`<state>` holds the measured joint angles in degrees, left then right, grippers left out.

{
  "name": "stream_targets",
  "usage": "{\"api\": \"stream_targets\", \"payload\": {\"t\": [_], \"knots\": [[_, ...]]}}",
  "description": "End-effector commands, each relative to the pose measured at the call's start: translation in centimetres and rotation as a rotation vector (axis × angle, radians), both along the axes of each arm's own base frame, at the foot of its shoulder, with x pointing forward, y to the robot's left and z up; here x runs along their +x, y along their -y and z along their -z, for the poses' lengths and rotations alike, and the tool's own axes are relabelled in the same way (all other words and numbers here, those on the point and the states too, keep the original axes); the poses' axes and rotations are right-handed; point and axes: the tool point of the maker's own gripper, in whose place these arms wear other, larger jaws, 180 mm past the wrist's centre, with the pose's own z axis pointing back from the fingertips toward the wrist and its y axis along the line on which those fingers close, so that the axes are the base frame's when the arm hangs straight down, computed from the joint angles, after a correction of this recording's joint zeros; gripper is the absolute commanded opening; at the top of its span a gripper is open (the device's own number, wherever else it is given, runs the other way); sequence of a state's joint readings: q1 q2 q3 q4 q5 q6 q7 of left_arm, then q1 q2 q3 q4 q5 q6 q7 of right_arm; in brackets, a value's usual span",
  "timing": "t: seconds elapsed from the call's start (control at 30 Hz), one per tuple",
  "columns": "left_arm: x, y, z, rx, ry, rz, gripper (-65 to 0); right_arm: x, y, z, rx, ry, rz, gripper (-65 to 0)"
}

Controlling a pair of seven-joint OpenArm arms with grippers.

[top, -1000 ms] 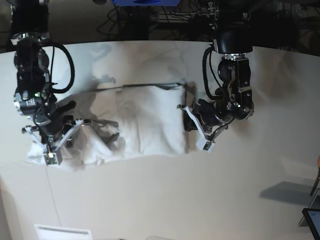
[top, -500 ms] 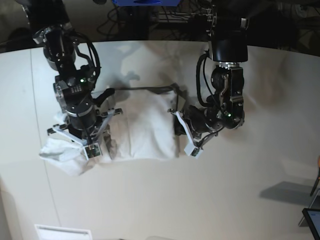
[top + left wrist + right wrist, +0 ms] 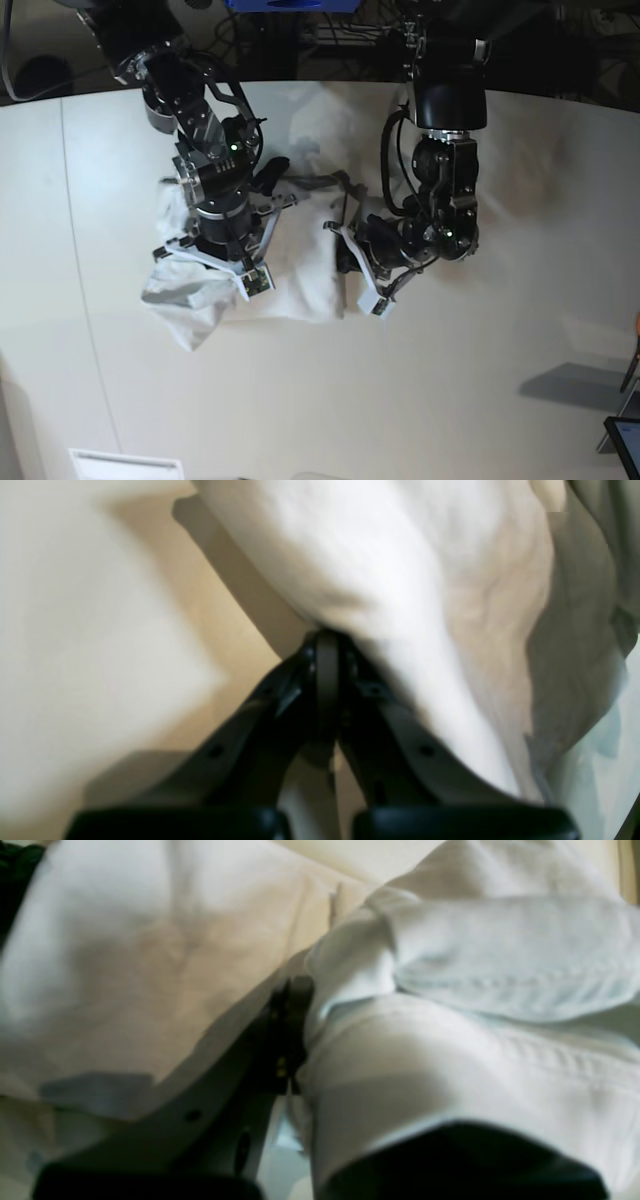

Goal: Fold the T-shirt properly
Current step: 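Fold the end held by the right gripper over toward the left gripper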

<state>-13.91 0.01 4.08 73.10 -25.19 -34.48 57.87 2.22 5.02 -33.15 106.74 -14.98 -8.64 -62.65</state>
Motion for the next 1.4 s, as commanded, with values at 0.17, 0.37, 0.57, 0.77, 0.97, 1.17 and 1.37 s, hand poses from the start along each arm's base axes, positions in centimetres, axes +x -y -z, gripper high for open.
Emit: {"api": "stream_targets", "payload": {"t": [0.17, 0.37, 0.57, 0.77, 0.97, 1.17, 1.37], "knots": [[0.7, 0.3, -1.1, -0.006, 0.028, 0.007, -65.0, 0.6, -0.6, 1.1, -0.01, -0.013, 0.006, -64.9], [1.0, 0.3, -1.8, -0.005, 0.055, 0.008, -65.0, 1.1, -0.9, 0.7, -0.079, 0.065, 0.031, -64.9], [1.1, 0.3, -2.4, -0.003, 0.075, 0.01, -65.0, 0.2, -3.6, 0.7, -0.08, 0.073, -0.043, -64.9], [1.0, 0.2, -2.1, -0.002, 0.066, 0.009, -65.0, -0.4, -5.3, 0.3, -0.046, 0.1, -0.041, -64.9], [0.9, 0.4, -2.1, -0.007, 0.064, 0.01, -65.0, -1.1, -6.4, 1.5, -0.065, 0.081, -0.082, -64.1], [0.4, 0.5, -1.6, -0.006, 0.052, 0.012, -65.0, -1.3, -7.6, 0.8, -0.044, 0.094, -0.102, -57.2], [0.4, 0.3, -1.5, -0.002, 0.05, 0.011, -65.0, -1.0, -9.5, -1.1, 0.024, 0.138, -0.113, -40.6]]}}
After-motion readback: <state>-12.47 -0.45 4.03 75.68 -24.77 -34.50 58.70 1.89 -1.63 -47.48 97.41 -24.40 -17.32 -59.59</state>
